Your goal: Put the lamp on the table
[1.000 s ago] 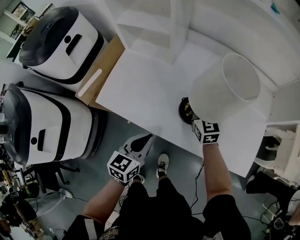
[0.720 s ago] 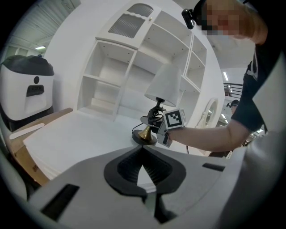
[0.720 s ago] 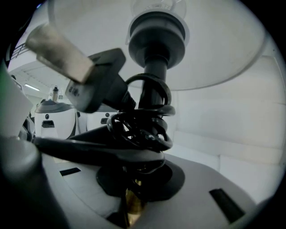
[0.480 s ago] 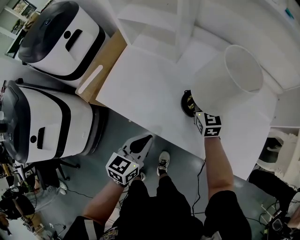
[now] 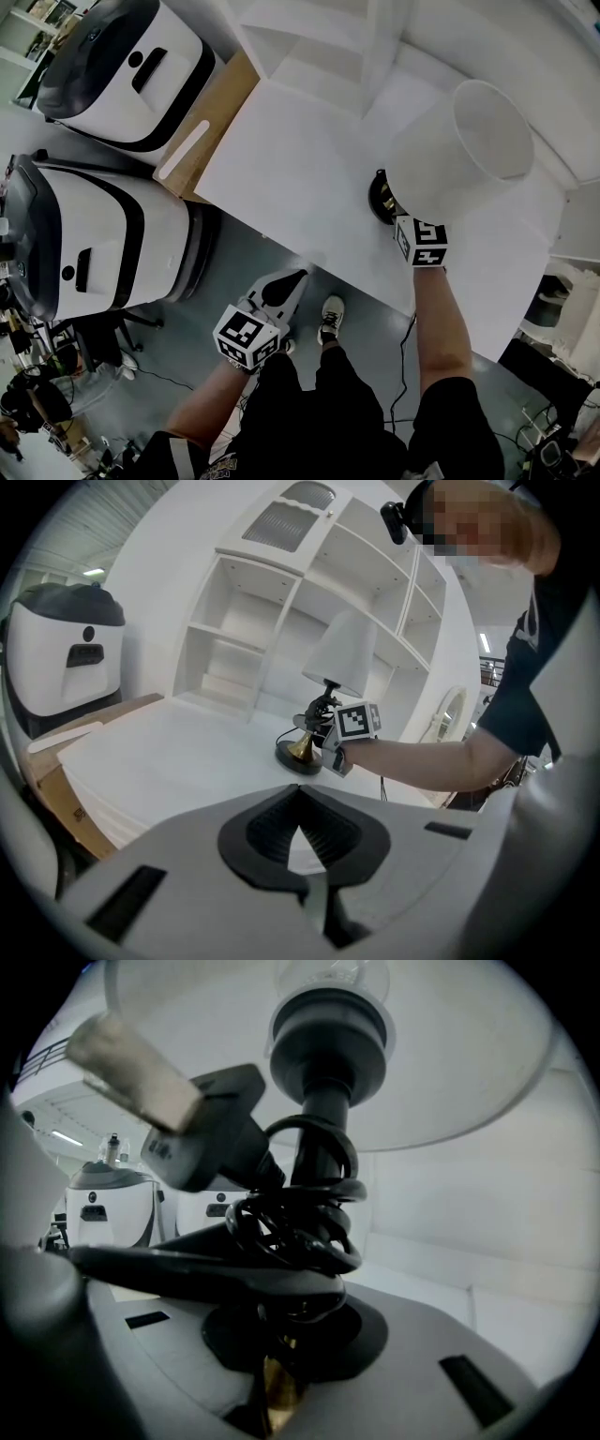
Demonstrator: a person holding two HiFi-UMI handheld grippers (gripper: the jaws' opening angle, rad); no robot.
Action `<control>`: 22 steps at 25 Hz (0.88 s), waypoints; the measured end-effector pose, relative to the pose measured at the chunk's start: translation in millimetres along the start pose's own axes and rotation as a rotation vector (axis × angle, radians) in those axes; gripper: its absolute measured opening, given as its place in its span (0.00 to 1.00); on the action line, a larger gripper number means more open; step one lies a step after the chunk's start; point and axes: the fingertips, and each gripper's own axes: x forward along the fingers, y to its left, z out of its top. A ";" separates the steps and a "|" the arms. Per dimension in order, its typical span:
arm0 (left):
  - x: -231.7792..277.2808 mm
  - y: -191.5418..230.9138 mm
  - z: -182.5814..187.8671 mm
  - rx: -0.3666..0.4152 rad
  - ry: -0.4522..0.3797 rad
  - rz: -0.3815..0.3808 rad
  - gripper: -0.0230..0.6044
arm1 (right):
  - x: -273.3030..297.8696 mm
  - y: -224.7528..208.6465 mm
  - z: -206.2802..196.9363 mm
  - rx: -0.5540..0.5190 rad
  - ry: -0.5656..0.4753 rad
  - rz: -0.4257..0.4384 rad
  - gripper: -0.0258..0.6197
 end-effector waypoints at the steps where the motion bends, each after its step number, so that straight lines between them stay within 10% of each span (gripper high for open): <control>1: 0.0 0.9 -0.2 -0.002 0.000 0.001 0.04 | 0.9 1.1 0.0 -0.006 -0.001 0.002 0.13; 22: 8.4 -10.6 8.6 0.026 -0.027 -0.033 0.04 | -1.9 8.4 -16.1 -0.048 0.035 0.009 0.19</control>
